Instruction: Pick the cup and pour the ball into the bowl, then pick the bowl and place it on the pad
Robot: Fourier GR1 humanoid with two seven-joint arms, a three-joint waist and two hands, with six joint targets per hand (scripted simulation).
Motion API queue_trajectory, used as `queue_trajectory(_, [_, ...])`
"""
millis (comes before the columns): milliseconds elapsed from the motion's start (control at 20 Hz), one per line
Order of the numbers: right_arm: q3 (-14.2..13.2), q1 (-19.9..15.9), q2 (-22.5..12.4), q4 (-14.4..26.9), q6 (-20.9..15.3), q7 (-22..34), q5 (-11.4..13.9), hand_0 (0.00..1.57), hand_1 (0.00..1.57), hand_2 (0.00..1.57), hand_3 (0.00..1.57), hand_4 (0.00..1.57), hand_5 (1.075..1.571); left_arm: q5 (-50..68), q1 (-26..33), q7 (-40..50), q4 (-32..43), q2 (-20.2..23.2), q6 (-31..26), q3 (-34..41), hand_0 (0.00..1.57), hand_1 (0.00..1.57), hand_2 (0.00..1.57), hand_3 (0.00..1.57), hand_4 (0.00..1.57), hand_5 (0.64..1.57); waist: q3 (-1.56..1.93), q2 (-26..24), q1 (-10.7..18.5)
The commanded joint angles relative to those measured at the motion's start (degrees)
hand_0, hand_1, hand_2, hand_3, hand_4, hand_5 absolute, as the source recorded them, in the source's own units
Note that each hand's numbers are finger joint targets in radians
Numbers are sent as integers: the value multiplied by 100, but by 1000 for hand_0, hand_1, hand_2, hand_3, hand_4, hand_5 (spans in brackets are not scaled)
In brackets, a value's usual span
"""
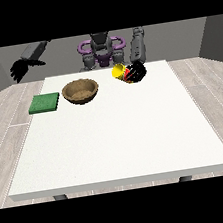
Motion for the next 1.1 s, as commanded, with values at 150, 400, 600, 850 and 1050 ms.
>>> queue_trajectory(150, [-130,424,-162,956,-41,-155,212,0,0,0,0,0,1560,-1300,-371,1979,-318,-114,-172,-1110,1397,1397,1571,1571,1091,1571,3,-1173,678])
queue_trajectory(400, [-214,516,-247,1247,-21,-163,190,0,0,0,0,0,1557,-2546,-543,3062,-169,-470,96,-1839,1364,1364,1571,1571,1068,1568,1,-1434,843])
queue_trajectory(600, [-194,445,-272,1282,11,-373,219,0,0,190,0,0,1555,-3041,-561,3417,-348,-424,98,-1881,1346,1346,1571,1571,1048,1569,-10,-1167,777])
queue_trajectory(850, [-253,448,-275,1600,164,-658,163,0,0,0,0,0,1552,-3590,-708,3934,-725,-502,-255,-2013,1279,1279,1571,1571,1000,1569,-11,-1109,800])
queue_trajectory(1050, [-261,20,-436,1729,112,-698,212,0,0,0,0,0,1547,-4080,-1038,4710,-839,-510,-327,-2685,937,937,1571,1571,910,1571,-9,-897,696])
